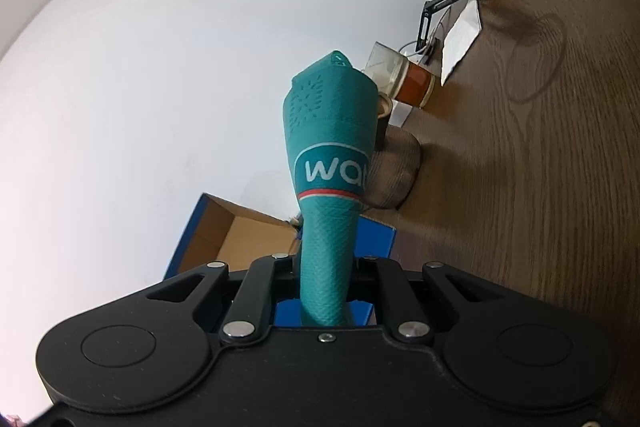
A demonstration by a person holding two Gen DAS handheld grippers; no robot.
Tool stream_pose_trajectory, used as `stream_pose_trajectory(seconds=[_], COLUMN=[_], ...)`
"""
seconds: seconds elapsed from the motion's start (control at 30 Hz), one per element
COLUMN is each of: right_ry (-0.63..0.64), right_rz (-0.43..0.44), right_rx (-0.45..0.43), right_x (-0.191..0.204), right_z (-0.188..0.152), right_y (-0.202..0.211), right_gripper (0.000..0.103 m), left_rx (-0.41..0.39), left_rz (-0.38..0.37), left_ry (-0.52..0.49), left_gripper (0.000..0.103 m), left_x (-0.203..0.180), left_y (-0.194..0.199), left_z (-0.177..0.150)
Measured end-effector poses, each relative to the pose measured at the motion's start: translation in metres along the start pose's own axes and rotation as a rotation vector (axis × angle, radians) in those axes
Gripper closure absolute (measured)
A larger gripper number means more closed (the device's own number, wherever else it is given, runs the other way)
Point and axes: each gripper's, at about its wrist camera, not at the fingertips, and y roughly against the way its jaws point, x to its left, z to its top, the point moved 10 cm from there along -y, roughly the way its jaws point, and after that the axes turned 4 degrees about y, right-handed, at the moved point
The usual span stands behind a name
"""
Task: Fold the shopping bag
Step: 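Open the right gripper to release the band and pull it away from the bag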
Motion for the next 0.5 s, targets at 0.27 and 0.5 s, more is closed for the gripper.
stream_pose_trajectory(seconds=[0.27, 0.5], right_ry=[-0.005, 0.012], right_rz=[0.016, 0.028], right_rx=[0.111, 0.239], right_x=[-0.025, -0.042], right_z=[0.021, 0.023], right_y=[-0.009, -0.06], right_gripper=[0.055, 0.087], left_rx=[0.022, 0.029], left_rz=[0.006, 0.01], left_ry=[0.031, 0.04], left_gripper=[0.091, 0.091], left_x=[0.008, 0.013], left_y=[0.001, 0.0], left_z=[-0.007, -0.01])
